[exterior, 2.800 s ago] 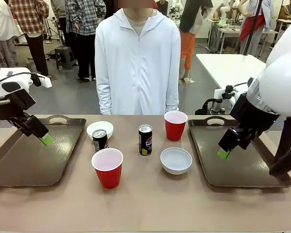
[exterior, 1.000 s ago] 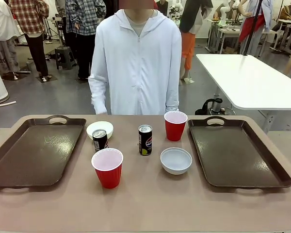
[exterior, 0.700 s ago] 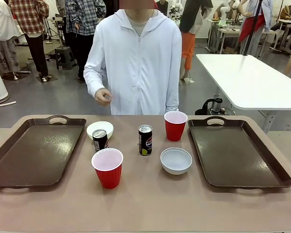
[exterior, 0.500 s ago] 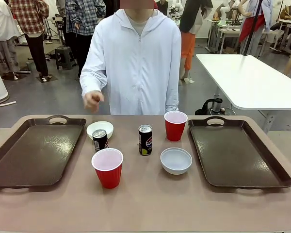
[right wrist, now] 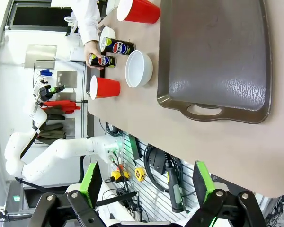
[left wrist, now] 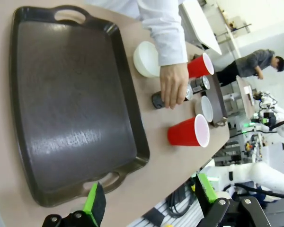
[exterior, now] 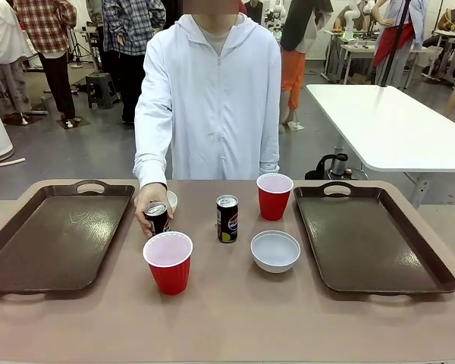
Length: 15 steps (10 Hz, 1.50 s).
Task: Prepare tableware on both trays.
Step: Pick up a Picnic Bowl from the table and place it on a Handle tray.
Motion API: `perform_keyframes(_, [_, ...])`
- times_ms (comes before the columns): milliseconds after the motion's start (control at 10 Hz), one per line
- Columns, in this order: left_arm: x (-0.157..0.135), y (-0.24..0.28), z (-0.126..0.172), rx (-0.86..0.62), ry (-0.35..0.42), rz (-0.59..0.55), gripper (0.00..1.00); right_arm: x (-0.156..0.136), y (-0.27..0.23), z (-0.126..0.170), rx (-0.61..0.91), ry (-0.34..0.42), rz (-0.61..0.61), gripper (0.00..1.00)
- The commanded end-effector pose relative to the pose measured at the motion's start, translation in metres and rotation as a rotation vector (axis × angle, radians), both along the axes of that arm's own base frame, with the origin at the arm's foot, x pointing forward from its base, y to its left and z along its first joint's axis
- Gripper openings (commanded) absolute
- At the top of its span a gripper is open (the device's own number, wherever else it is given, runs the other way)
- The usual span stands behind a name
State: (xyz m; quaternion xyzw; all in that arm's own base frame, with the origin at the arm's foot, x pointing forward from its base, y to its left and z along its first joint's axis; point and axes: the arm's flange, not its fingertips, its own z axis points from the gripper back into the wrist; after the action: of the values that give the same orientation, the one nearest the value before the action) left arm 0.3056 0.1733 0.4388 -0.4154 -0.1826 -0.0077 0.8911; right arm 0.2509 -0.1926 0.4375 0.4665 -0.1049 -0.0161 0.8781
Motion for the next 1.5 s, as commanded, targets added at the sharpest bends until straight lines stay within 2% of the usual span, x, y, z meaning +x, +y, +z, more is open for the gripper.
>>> perform_keyframes(0, [-0.001,0.003,0.001,-0.014,-0.010,-0.002,1.00,0.009,0.017,0.022,-0.024,0.046,0.025,1.00])
perform_keyframes(100, [-0.001,0.003,0.001,-0.014,-0.010,-0.002,1.00,0.018,0.052,0.054,-0.048,0.099,0.059,1.00])
perform_keyframes(300, [-0.001,0.003,0.001,-0.014,-0.010,-0.002,1.00,0.029,0.122,0.099,-0.270,0.166,0.098,1.00])
perform_keyframes(400, [-0.001,0.003,0.001,-0.014,-0.010,-0.002,1.00,0.036,0.167,0.111,-0.379,0.189,0.151,1.00])
perform_keyframes(500, [-0.001,0.003,0.001,-0.014,-0.010,-0.002,1.00,0.047,0.201,0.105,-0.461,0.222,0.160,1.00])
perform_keyframes(700, [-0.001,0.003,0.001,-0.014,-0.010,-0.002,1.00,0.073,0.272,0.073,-0.641,0.282,0.179,1.00])
perform_keyframes(800, [-0.001,0.003,0.001,-0.014,-0.010,-0.002,1.00,0.090,0.313,0.054,-0.741,0.274,0.162,1.00])
perform_keyframes(1100, [-0.001,0.003,0.001,-0.014,-0.010,-0.002,1.00,0.122,0.371,0.014,-0.827,0.169,0.045,1.00])
perform_keyframes(1400, [-0.001,0.003,0.001,-0.014,-0.010,-0.002,1.00,0.144,0.384,-0.009,-0.866,0.081,-0.018,1.00])
